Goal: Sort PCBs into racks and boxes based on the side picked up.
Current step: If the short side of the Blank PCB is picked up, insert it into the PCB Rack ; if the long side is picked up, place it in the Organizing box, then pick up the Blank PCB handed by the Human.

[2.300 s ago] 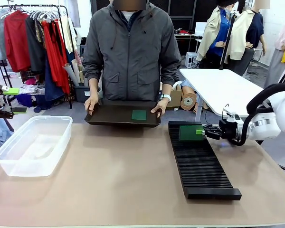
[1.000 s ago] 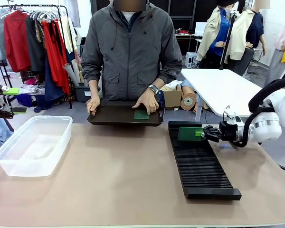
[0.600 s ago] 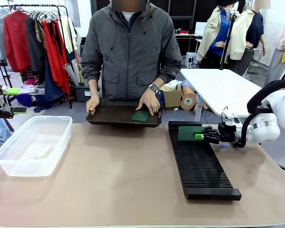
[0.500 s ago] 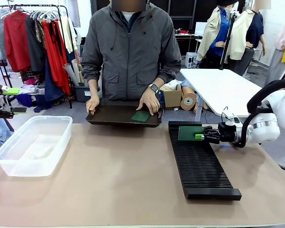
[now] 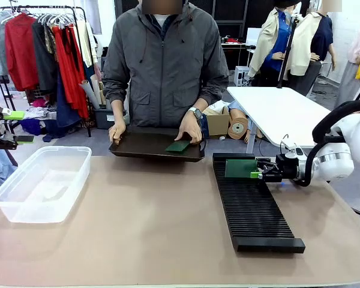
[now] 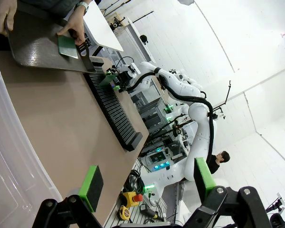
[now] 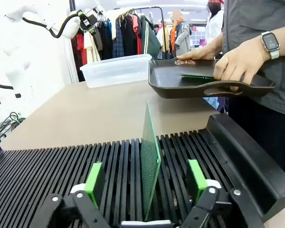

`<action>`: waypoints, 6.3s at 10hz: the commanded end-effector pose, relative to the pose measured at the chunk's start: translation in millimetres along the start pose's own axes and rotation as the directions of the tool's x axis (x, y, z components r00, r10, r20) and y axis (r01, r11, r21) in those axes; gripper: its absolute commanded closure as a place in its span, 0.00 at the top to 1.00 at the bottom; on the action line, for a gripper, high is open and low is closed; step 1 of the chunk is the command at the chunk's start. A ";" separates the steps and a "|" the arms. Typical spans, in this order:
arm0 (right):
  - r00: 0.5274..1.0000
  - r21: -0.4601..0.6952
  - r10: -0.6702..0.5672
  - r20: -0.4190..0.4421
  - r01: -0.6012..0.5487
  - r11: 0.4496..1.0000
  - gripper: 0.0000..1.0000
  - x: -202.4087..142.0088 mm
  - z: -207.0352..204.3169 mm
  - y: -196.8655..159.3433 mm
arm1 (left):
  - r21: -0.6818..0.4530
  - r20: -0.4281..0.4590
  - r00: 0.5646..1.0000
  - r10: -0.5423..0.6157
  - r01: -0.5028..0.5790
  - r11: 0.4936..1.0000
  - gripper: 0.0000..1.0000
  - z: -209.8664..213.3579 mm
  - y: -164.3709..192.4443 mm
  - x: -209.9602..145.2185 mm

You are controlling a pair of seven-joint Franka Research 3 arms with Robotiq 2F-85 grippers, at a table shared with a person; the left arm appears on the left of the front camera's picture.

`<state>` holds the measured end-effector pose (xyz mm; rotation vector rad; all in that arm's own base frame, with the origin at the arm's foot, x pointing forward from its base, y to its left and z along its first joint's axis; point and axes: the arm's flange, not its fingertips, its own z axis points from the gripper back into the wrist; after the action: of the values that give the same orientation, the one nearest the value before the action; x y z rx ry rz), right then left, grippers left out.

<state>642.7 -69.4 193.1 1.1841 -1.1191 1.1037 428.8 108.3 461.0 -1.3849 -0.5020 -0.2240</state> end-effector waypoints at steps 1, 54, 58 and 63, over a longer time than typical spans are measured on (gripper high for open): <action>1.000 -0.003 0.000 -0.002 0.000 1.000 1.00 -0.5 0.3 -0.2 | 0.000 -0.004 1.000 0.003 -0.003 1.000 1.00 0.7 -2.6 0.6; 0.325 -0.041 -0.945 0.027 0.945 0.323 1.00 219.7 -16.7 242.2 | -0.075 0.025 0.999 -0.043 0.045 0.996 1.00 -69.5 28.2 27.6; 0.325 -0.041 -0.945 0.027 0.945 0.323 1.00 219.7 -16.7 242.2 | -0.159 -0.036 0.997 -0.068 0.061 0.985 1.00 -129.8 48.9 42.6; 0.325 -0.041 -0.945 0.027 0.945 0.323 1.00 219.7 -16.7 242.2 | -0.187 -0.174 0.984 -0.043 0.009 0.982 1.00 -204.9 80.9 75.2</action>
<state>429.0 -28.4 435.3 1.4623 -0.2303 0.0991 556.9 -62.5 401.7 -1.5203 -0.3834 -0.4172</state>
